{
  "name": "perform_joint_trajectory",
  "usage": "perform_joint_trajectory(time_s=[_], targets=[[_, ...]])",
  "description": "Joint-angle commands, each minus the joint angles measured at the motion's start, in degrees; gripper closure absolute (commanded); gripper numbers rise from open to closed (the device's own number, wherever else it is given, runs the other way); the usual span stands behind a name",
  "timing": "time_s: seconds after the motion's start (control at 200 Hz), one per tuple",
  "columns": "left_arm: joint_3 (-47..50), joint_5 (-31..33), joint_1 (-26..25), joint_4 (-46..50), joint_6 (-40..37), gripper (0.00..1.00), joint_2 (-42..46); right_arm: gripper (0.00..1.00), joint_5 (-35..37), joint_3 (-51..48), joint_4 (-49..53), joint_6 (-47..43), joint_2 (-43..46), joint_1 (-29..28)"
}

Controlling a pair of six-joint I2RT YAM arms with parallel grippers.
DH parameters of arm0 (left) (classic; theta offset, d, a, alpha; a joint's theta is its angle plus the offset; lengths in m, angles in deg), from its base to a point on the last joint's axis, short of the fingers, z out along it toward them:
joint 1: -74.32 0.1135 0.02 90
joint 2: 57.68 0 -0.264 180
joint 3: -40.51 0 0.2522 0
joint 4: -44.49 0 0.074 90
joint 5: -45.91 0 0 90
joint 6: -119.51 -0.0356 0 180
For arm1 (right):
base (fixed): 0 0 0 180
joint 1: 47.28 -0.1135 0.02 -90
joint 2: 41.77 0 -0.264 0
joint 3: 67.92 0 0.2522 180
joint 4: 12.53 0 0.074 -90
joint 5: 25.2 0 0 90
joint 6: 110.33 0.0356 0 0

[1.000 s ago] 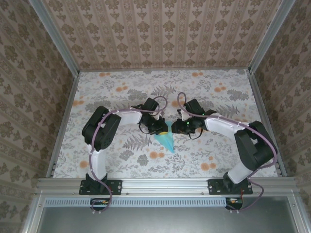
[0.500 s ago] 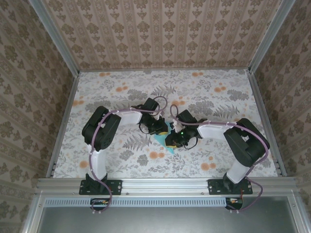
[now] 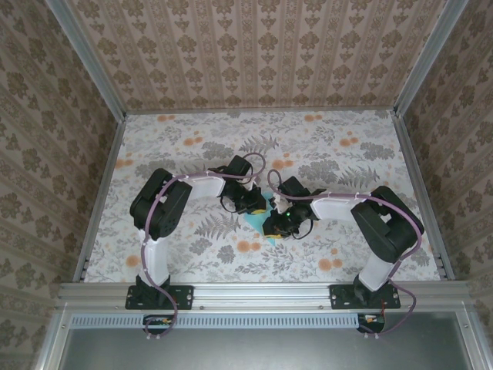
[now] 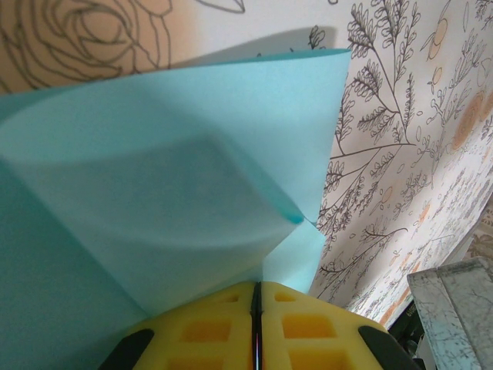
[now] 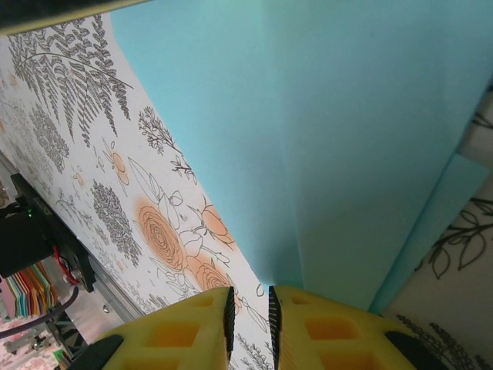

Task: Fold a paper plane with a square sheet of paper (fold left side to right side)
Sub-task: Fourth fold the wing at the center of the table.

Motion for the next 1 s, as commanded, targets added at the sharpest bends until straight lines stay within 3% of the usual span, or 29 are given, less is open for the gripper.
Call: perform_joint_trajectory(time_s=[0.0, 0.995], targets=[[2.13, 4.23, 0.05, 6.1, -0.86, 0.9, -0.99, 0.78, 1.7, -0.13, 3.31, -1.49, -0.75, -0.33], [2.45, 4.78, 0.26, 6.37, -1.03, 0.9, -0.99, 0.79, 1.77, -7.35, 8.38, -0.19, 2.15, -1.68]])
